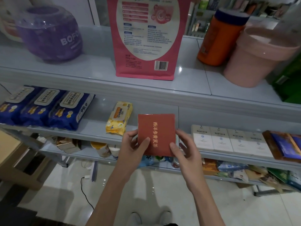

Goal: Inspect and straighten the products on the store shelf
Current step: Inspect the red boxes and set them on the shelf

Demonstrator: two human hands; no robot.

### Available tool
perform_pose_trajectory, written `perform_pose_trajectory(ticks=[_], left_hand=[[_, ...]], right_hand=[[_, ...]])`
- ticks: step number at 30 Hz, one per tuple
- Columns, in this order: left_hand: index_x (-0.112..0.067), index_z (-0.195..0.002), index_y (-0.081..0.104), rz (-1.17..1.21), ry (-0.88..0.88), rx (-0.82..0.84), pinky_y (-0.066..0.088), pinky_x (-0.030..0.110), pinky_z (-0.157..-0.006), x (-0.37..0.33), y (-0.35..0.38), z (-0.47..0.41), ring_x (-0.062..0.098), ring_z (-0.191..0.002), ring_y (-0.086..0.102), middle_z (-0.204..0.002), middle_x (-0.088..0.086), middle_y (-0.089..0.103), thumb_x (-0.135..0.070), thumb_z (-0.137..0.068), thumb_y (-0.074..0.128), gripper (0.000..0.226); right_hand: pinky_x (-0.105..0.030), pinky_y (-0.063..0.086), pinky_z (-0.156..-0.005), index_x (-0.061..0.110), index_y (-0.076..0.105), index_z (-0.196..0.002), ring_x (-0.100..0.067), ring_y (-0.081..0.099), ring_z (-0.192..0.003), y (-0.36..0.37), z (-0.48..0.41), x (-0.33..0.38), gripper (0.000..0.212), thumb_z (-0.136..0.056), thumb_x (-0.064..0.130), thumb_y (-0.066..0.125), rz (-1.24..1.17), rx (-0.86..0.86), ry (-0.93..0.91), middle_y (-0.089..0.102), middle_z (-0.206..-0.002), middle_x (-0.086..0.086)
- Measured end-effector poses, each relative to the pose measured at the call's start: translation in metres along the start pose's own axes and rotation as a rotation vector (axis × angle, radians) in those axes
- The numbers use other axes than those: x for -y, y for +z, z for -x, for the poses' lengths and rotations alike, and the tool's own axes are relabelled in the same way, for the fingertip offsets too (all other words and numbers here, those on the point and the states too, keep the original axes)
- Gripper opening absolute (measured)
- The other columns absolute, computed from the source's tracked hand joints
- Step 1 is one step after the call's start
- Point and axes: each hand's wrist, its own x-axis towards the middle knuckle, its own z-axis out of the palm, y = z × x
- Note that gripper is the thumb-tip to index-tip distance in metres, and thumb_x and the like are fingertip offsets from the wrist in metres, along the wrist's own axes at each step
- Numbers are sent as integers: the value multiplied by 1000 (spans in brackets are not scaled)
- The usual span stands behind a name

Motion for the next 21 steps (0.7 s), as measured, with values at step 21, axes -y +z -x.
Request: perform_pose_trajectory(ticks=[21], left_hand=[[-14, -118, 56, 19, 12, -41, 53, 15, -64, -2, -1, -2, -1, -84, 71, -85, -18, 74, -26, -93, 69, 30]], right_hand=[[-47, 51, -110, 48, 48, -145, -2, 45, -141, -6, 2, 3, 66, -88, 35, 77, 66, 120, -12, 50, -150, 24]])
